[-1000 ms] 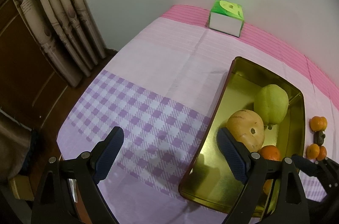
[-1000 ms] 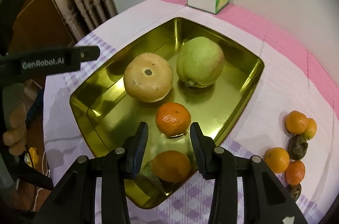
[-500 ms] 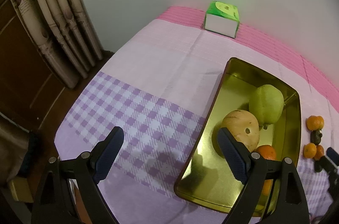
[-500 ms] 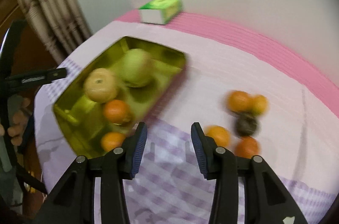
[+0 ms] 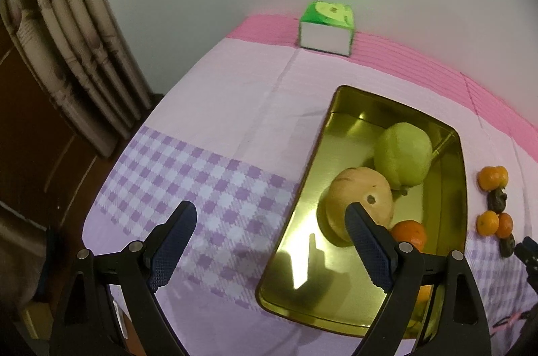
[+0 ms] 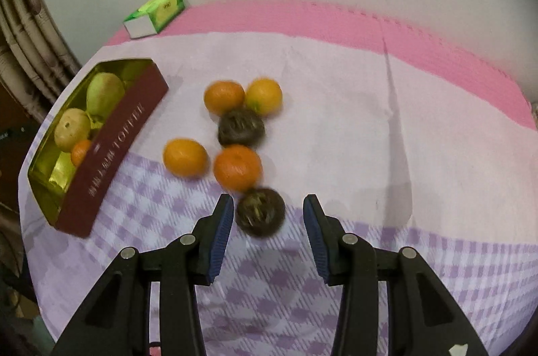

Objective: Organize fruits
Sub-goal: 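Move the right gripper to a dark brown fruit and grasp it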

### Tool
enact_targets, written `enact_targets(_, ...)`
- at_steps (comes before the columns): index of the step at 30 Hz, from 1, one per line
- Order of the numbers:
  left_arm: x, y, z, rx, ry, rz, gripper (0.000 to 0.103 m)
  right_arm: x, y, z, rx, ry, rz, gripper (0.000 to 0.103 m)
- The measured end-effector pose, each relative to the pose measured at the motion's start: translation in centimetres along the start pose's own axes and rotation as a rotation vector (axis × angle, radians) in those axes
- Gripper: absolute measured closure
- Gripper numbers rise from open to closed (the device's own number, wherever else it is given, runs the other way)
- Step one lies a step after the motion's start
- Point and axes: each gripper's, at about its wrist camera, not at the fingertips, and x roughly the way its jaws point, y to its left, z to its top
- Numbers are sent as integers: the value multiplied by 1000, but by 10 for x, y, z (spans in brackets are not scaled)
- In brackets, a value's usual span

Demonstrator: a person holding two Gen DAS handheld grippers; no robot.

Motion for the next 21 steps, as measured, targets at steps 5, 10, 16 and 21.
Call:
enact_targets(5,-5,-14,-3,44,-12,-13,13,8,-1,-8,-4,8,20,62)
enact_targets(10,-14,-34,-7,105,-25,-40,13,19,5,-8,-30,15,35,62)
enact_targets(16,-24,-66,-13,179,-25,-95,13,30,7,-5,-29,17,52,62)
enact_targets(21,-29,-101,-18,246,-15,-146,13,31,8,-5,-19,5,58,64)
